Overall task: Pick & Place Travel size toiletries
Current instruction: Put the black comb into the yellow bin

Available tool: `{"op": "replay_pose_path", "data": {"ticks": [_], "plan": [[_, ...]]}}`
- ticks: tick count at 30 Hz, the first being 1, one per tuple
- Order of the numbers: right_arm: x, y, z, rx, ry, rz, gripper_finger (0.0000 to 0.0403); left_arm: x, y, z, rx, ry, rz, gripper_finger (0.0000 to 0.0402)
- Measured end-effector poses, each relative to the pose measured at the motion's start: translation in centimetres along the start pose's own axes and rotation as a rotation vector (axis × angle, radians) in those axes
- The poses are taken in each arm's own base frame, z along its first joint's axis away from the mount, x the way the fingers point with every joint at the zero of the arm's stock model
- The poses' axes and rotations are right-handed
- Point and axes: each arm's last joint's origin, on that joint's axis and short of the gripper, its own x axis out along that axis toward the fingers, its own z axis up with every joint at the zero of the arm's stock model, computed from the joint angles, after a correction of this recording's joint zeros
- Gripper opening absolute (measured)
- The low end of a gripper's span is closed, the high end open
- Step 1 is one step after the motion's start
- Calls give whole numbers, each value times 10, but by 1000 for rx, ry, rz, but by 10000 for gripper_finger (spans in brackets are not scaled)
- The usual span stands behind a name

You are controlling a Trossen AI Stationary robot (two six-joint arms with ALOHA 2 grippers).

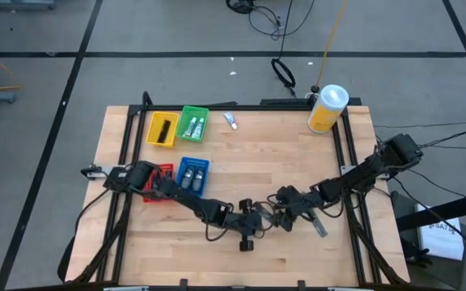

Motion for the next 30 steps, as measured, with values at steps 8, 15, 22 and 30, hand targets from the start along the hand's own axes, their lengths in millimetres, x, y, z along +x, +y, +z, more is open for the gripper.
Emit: {"op": "replay_pose_path", "data": {"ticks": [8, 15, 22, 30], "plan": [[2, -2, 1, 14, 14, 7, 210, 14, 22, -5, -50, 24, 40, 10], [9, -4, 0, 35, 29, 31, 203, 27, 31, -15, -75, 38, 42, 10], [13, -5, 0, 41, 49, 70, 201, 28, 32, -16, -75, 30, 43, 10], [13, -4, -1, -37, 73, 95, 201, 23, 28, -12, -61, 0, 90, 10]]}}
